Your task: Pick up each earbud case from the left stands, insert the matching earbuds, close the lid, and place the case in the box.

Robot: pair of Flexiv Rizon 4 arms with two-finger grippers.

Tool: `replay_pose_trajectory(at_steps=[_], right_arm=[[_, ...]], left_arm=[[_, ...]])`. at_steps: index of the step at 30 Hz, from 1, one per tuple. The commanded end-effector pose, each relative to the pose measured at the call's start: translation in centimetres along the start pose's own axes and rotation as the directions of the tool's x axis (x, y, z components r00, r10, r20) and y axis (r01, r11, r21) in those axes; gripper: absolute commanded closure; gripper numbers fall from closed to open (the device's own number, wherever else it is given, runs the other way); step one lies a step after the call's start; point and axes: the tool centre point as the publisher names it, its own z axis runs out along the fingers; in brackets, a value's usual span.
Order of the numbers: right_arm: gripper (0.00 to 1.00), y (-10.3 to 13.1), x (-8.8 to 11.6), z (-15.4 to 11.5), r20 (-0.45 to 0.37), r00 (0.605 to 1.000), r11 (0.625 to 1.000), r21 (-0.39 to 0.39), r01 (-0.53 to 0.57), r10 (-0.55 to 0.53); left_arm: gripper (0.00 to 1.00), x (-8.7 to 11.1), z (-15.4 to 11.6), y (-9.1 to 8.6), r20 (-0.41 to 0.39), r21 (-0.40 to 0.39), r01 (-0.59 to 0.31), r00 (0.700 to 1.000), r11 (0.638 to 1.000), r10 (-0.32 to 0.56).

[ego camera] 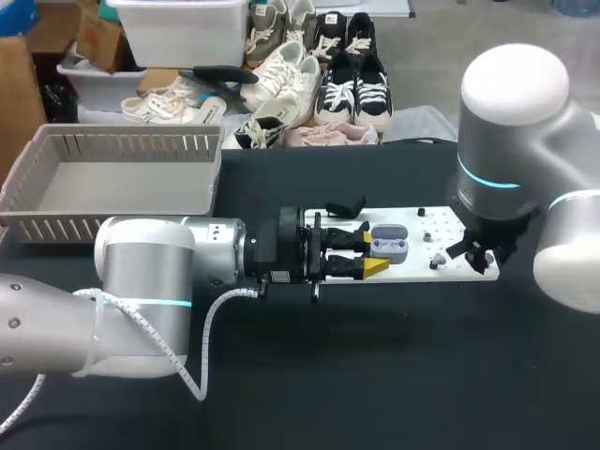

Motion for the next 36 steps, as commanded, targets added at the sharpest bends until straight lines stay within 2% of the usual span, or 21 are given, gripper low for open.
replay_pose_trajectory(at_steps=[1,8,14,17,36], right_arm=[[0.67,0.04,0.00,0.03,0.002,1.000,1.000,0.002,-0.001,0.001],[0.71,0.03,-0.09,0.17,-0.002,1.000,1.000,0.005,0.000,0.000],[0.86,0.07,-0.18,0.31,-0.004,1.000,1.000,0.004,0.001,-0.001],[1.00,0.10,-0.21,0.37,-0.005,1.000,1.000,0.002,0.001,-0.001],[1.00,0.04,-0.26,0.11,-0.003,1.000,1.000,0.000,0.000,0.000]], left_arm=[[1.00,0.01,0.02,-0.10,0.001,-0.005,-0.001,1.000,1.000,0.001],[1.00,0.01,0.02,-0.10,0.001,-0.005,-0.001,1.000,1.000,0.001],[1.00,0.01,0.02,-0.10,0.001,-0.005,-0.001,1.000,1.000,0.001],[1.00,0.01,0.02,-0.10,0.001,-0.005,-0.001,1.000,1.000,0.001],[1.00,0.01,0.02,-0.10,0.001,-0.005,-0.001,1.000,1.000,0.001]])
